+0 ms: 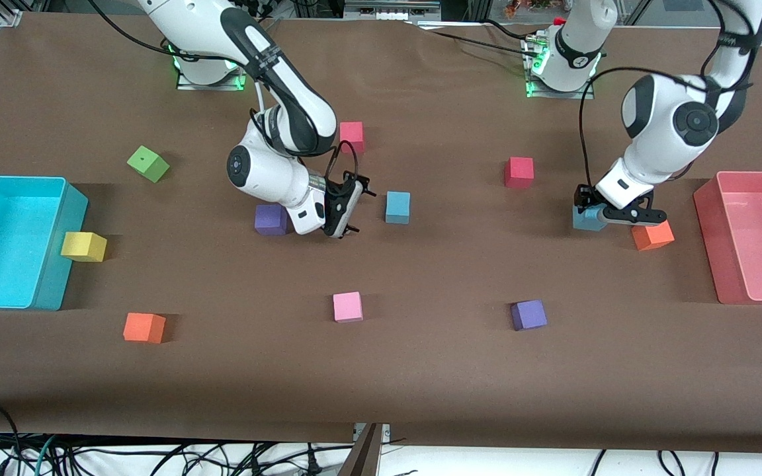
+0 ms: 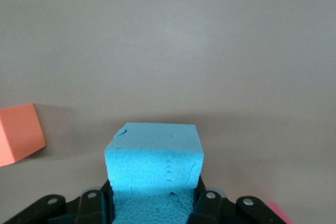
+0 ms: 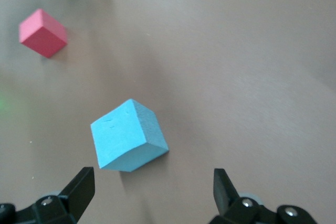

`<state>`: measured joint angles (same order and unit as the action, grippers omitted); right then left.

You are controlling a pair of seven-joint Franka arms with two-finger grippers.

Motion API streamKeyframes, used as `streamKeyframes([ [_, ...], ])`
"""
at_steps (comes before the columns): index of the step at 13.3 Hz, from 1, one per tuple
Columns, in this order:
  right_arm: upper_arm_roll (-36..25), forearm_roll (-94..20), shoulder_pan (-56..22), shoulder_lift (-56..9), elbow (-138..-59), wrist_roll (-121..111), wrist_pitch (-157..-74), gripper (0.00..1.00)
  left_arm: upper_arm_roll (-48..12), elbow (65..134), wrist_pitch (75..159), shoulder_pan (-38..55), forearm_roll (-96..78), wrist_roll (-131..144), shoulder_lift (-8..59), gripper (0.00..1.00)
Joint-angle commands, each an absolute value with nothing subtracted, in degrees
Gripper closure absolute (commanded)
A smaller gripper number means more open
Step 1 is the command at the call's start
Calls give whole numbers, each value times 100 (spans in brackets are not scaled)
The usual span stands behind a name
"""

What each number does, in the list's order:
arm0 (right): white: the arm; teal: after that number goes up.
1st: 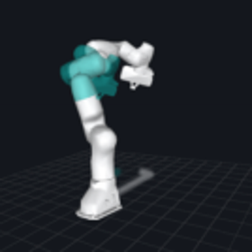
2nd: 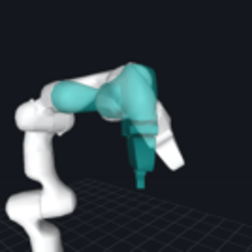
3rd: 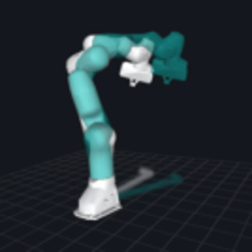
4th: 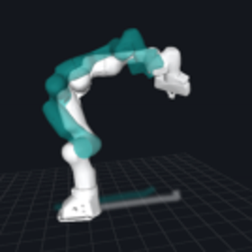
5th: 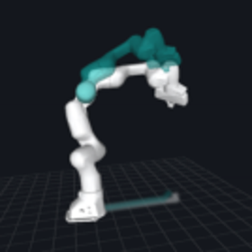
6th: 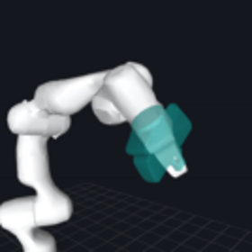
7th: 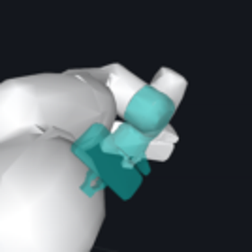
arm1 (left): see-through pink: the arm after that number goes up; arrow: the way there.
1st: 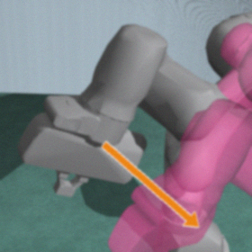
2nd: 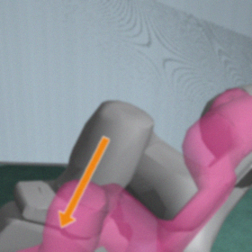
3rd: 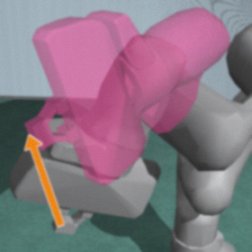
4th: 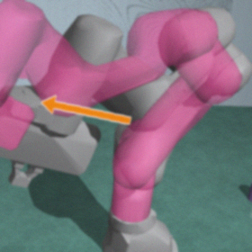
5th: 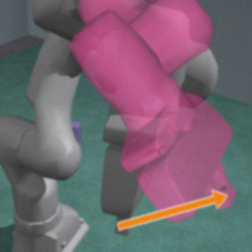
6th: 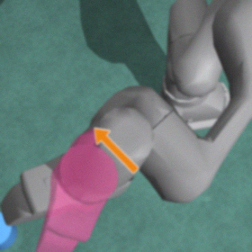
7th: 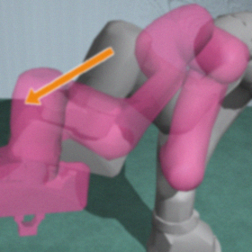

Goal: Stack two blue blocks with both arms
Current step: 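Carry the second light blue cube with the left gripper over the placed cube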

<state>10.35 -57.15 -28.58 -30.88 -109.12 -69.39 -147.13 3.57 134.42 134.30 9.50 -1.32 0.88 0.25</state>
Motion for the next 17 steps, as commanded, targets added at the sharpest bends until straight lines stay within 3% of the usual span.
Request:
streamKeyframes([
  [1,1151,-7026,-2742,-3190,-11082,-8651,-14801,0,-173,12449,12360,1107,-246,700,-18,100],
  [6,1151,-8129,-2707,-3305,-11224,-9975,-14644,0,-1456,11700,12173,1660,-237,3247,446,100],
  [8,1134,-8121,-2637,-3383,-11215,-10228,-14196,0,-1538,11436,12199,2063,-237,3961,833,100],
  [12,1134,-8121,-2593,-3419,-11215,-10424,-14177,0,-1538,10742,12252,2688,-202,5087,1729,100],
  [17,1142,-8121,-2575,-3604,-11162,-10626,-14177,0,-1521,10452,12735,2786,-220,5115,2301,100],
])
